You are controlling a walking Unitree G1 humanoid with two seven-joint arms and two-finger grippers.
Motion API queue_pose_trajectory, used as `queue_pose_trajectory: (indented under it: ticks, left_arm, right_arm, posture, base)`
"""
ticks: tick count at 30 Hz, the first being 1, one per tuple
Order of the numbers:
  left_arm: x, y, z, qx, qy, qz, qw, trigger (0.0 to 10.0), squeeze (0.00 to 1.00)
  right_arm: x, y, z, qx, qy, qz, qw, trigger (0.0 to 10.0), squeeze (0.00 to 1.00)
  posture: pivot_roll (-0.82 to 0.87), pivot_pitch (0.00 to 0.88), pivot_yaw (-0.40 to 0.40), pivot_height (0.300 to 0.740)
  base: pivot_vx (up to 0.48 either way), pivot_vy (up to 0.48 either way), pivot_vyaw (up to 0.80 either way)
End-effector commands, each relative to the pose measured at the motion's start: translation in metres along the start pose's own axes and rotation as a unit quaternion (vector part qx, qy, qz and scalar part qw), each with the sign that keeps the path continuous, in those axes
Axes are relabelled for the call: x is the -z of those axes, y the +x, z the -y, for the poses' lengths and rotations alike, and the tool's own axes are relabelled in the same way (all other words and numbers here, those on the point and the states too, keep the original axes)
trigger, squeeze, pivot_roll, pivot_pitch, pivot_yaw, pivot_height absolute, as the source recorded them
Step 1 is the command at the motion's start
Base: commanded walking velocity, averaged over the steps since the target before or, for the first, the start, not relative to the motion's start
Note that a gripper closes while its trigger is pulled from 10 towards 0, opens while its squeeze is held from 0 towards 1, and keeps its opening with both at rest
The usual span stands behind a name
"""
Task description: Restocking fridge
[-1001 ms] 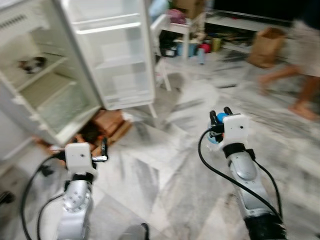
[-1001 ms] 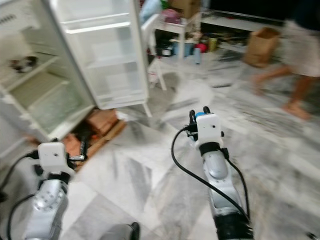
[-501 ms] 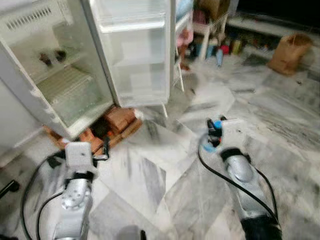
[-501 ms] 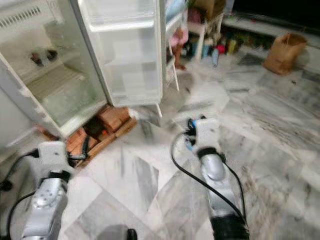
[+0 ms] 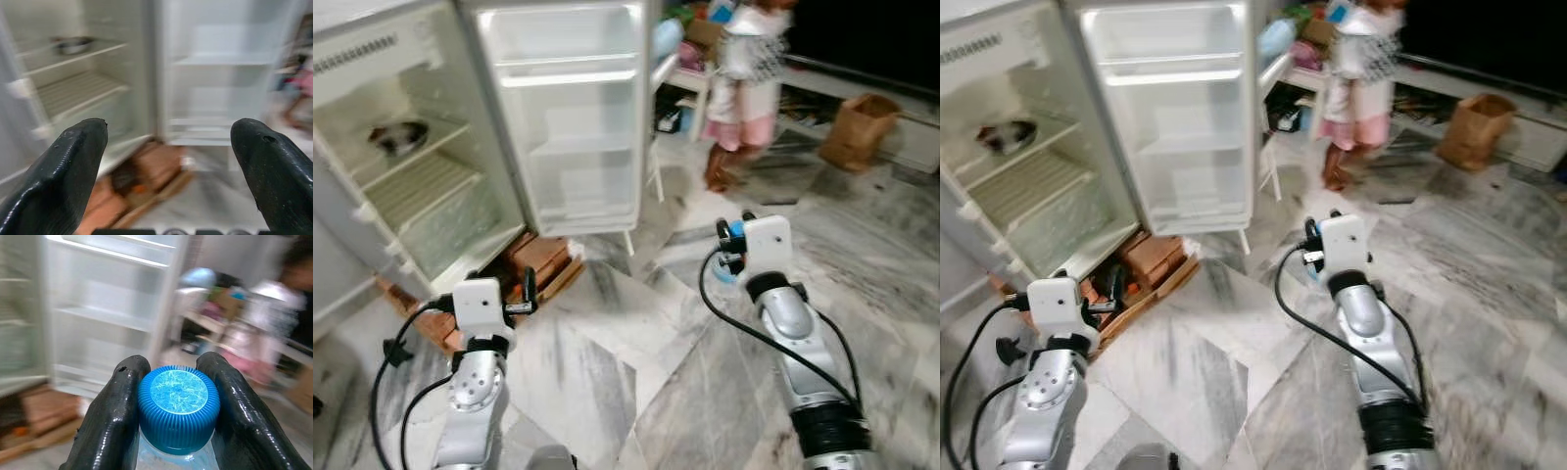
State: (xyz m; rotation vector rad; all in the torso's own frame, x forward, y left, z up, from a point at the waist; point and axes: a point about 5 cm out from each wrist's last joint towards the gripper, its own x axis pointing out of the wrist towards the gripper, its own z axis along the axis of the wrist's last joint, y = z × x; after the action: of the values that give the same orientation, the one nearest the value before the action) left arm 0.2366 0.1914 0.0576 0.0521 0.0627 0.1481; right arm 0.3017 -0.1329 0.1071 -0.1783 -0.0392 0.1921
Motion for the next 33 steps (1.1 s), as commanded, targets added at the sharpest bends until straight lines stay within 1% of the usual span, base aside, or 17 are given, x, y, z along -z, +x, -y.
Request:
queue_pose_trajectory:
  ticks: [1,2,3,4,7,11,13,15,16,19,20,21,22,23,26,29,33]
  left_arm:
    - [-0.008,0.003,0.004,0.004,0.012,0.020,1.000,10.0,0.00]
    - [-0.009,0.004,0.004,0.005,0.013,0.021,1.000,10.0,0.00]
    - [-0.010,0.004,0.005,0.009,0.014,0.022,1.000,10.0,0.00]
    - [-0.010,0.005,0.006,0.014,0.015,0.022,1.000,10.0,0.00]
    - [-0.010,0.005,0.007,0.026,0.018,0.021,0.999,10.0,0.00]
    - [-0.005,0.000,0.003,0.041,0.023,0.007,0.999,10.0,0.00]
    - [-0.003,-0.002,-0.001,0.041,0.025,0.004,0.999,10.0,0.00]
    - [-0.004,-0.001,-0.002,0.045,0.032,0.006,0.998,10.0,0.00]
    - [-0.005,0.000,-0.002,0.042,0.029,0.005,0.999,10.0,0.00]
    - [-0.006,0.002,0.001,0.045,0.028,0.006,0.999,10.0,0.00]
    - [-0.007,0.003,0.004,0.054,0.029,0.009,0.998,10.0,0.00]
    - [-0.007,0.003,0.004,0.054,0.029,0.009,0.998,10.0,0.00]
    - [-0.007,0.003,0.005,0.056,0.028,0.009,0.998,10.0,0.00]
    - [-0.008,0.003,0.007,0.058,0.028,0.012,0.998,10.0,0.00]
    - [-0.010,0.005,0.007,0.056,0.021,0.012,0.998,10.0,0.00]
    - [-0.010,0.007,0.008,0.054,0.016,0.013,0.998,10.0,0.00]
    - [-0.009,0.007,0.008,0.046,0.010,0.008,0.999,10.0,0.00]
  right_arm:
    - [-0.001,-0.001,0.012,0.030,-0.022,0.005,0.999,10.0,0.00]
    - [0.000,-0.001,0.014,0.050,-0.048,0.003,0.998,10.0,0.00]
    - [0.001,-0.001,0.016,0.061,-0.064,0.000,0.996,10.0,0.00]
    - [0.003,-0.001,0.016,0.067,-0.066,-0.004,0.996,10.0,0.00]
    - [0.005,-0.002,0.017,0.064,-0.043,-0.002,0.997,10.0,0.00]
    - [0.006,-0.006,0.017,0.057,-0.033,0.005,0.998,10.0,0.00]
    - [0.007,-0.008,0.018,0.069,-0.041,0.011,0.997,10.0,0.00]
    - [0.011,-0.009,0.018,0.075,-0.033,-0.006,0.997,10.0,0.00]
    - [0.013,-0.008,0.015,0.055,-0.010,-0.016,0.998,10.0,0.00]
    - [0.009,-0.008,0.014,0.049,-0.020,0.001,0.999,10.0,0.00]
    - [0.005,-0.007,0.014,0.050,-0.013,0.013,0.999,10.0,0.00]
    - [0.005,-0.007,0.014,0.050,-0.013,0.013,0.999,10.0,0.00]
    - [0.005,-0.006,0.013,0.045,0.013,0.011,0.999,10.0,0.00]
    - [0.004,-0.006,0.012,0.040,0.019,0.015,0.999,10.0,0.00]
    - [0.001,-0.006,0.011,0.032,0.009,0.024,0.999,10.0,0.00]
    - [0.003,-0.007,0.010,0.028,0.015,0.018,0.999,10.0,0.00]
    - [0.004,-0.007,0.007,0.017,0.009,0.019,1.000,10.0,0.00]
  posture:
    - [0.12,0.025,-0.039,0.740]
    - [0.11,0.029,-0.029,0.740]
    - [0.11,0.032,-0.025,0.740]
    - [0.11,0.032,-0.025,0.740]
    - [0.11,0.038,-0.016,0.740]
    - [0.10,0.054,-0.008,0.740]
    - [0.10,0.057,-0.008,0.740]
    - [0.10,0.063,-0.009,0.740]
    - [0.10,0.064,-0.008,0.740]
    - [0.10,0.064,-0.006,0.740]
    - [0.10,0.062,-0.005,0.740]
    - [0.10,0.062,-0.005,0.740]
    - [0.10,0.064,-0.004,0.740]
    - [0.10,0.064,-0.005,0.740]
    - [0.10,0.064,-0.006,0.740]
    - [0.10,0.065,-0.010,0.740]
    - [0.10,0.062,-0.013,0.740]
  base:
    - [0.334,0.345,0.00]
    - [0.334,0.345,0.00]
    - [0.334,0.345,0.00]
    - [0.341,0.337,0.00]
    - [0.351,0.326,0.00]
    - [0.415,0.126,0.00]
    - [0.428,0.000,0.00]
    - [0.461,0.000,0.00]
    - [0.480,0.000,0.00]
    - [0.480,0.000,0.00]
    - [0.480,0.000,0.00]
    - [0.480,0.000,0.00]
    - [0.480,0.000,0.00]
    - [0.480,0.000,0.00]
    - [0.480,0.000,0.00]
    - [0.476,0.000,0.00]
    - [0.431,0.135,0.00]
